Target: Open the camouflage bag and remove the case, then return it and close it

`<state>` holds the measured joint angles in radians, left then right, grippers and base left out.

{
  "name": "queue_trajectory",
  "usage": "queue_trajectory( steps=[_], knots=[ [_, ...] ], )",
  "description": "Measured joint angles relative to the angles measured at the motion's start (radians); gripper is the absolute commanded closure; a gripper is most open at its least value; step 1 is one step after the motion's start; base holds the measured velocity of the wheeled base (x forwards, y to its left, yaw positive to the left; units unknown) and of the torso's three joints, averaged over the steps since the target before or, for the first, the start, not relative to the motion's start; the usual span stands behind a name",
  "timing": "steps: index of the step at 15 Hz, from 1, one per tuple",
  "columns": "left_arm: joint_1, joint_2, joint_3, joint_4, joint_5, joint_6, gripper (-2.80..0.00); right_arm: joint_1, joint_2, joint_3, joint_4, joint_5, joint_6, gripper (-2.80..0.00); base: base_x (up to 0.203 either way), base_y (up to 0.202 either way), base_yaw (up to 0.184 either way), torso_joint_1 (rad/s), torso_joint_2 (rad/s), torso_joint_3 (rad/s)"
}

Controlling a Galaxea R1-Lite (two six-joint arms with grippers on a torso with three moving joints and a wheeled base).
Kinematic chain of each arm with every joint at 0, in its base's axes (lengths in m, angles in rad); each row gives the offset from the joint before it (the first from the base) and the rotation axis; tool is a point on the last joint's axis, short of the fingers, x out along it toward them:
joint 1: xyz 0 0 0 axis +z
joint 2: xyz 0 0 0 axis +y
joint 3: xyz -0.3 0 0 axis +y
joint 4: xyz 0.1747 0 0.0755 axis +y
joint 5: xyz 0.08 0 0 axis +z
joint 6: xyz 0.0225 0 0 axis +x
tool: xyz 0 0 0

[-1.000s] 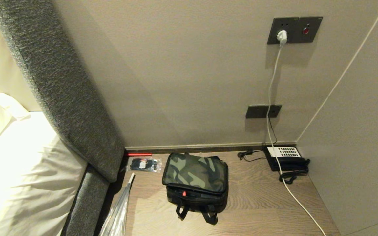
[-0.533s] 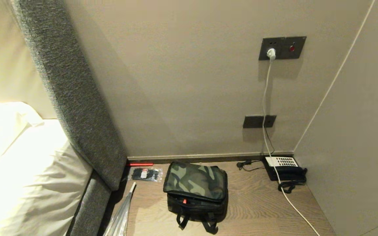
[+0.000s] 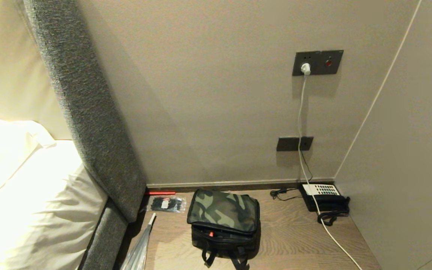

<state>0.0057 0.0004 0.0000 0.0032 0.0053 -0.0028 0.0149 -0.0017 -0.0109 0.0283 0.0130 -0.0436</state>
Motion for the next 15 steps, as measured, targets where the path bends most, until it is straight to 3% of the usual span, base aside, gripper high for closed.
queue_trajectory(
  steps=[15],
  knots=[
    [-0.001,0.0,0.0,-0.001,0.0,0.0,0.0,0.0,0.0,-0.002,0.002,-0.002,0.006,0.0,0.0,0.0,0.0,0.0,0.0,0.0]
  ],
)
